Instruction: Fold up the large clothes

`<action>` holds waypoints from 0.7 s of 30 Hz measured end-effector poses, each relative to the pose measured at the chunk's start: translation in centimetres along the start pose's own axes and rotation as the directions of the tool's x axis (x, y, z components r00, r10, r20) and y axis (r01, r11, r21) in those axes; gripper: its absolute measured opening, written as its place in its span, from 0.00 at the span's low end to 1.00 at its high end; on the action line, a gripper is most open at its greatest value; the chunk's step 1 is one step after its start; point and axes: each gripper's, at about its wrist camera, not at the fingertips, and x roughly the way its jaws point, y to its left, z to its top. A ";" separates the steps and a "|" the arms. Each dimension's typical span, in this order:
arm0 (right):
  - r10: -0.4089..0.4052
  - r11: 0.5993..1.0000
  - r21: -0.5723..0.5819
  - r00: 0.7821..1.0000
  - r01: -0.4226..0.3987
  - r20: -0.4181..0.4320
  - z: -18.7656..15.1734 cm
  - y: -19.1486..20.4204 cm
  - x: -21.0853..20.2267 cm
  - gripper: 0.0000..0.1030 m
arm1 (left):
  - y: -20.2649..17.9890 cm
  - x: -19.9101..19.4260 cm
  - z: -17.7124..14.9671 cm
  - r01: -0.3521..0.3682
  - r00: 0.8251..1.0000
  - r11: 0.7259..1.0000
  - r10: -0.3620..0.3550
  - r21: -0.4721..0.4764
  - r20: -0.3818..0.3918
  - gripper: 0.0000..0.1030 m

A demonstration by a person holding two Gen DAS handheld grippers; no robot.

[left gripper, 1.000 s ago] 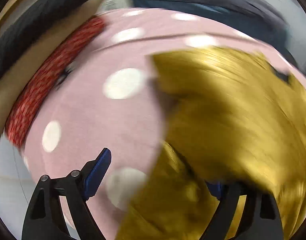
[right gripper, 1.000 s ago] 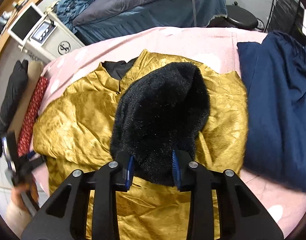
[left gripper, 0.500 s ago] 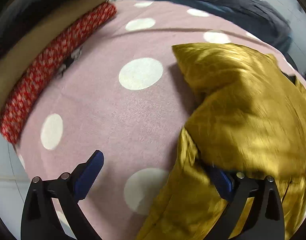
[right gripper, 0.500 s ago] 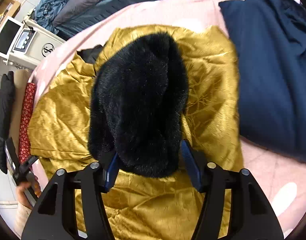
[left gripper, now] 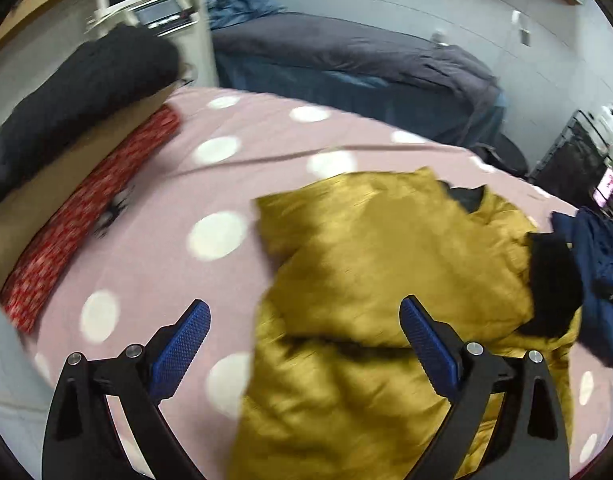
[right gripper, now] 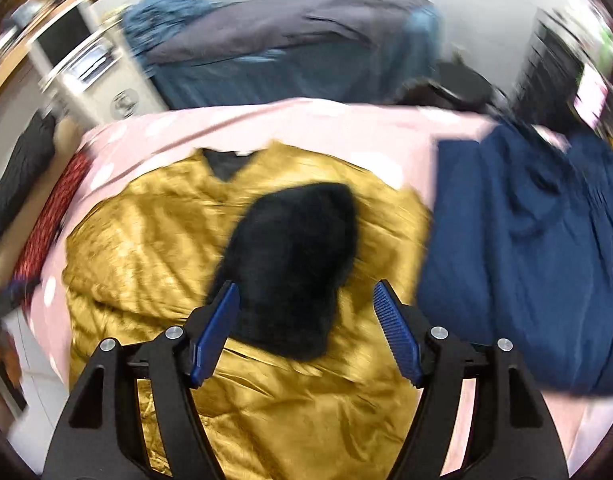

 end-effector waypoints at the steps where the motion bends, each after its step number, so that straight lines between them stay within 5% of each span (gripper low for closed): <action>1: 0.010 1.000 -0.025 1.000 -0.010 -0.004 0.4 1.0 0.5 0.68 | -1.5 0.7 1.0 0.004 1.000 1.000 -0.004 0.028 0.000 0.91; 3: 0.034 0.996 -0.085 0.999 -0.035 -0.017 0.8 3.1 1.5 0.68 | -3.8 2.7 2.0 0.016 0.999 0.996 -0.013 0.088 -0.034 0.91; 8: -0.004 0.991 -0.131 0.992 -0.012 -0.126 0.4 4.1 5.7 0.68 | -7.0 9.6 2.2 -0.051 0.979 0.971 0.095 0.234 -0.181 0.93; 13: -0.003 0.998 -0.063 0.966 -0.014 -0.259 -0.9 1.3 10.2 0.68 | -5.2 13.8 1.2 0.013 0.956 0.987 0.034 0.159 -0.291 0.95; 21: -0.007 0.999 -0.032 0.944 -0.004 -0.330 -0.9 0.8 14.3 0.73 | -5.7 16.9 0.6 -0.012 0.946 0.989 0.060 0.149 -0.318 0.95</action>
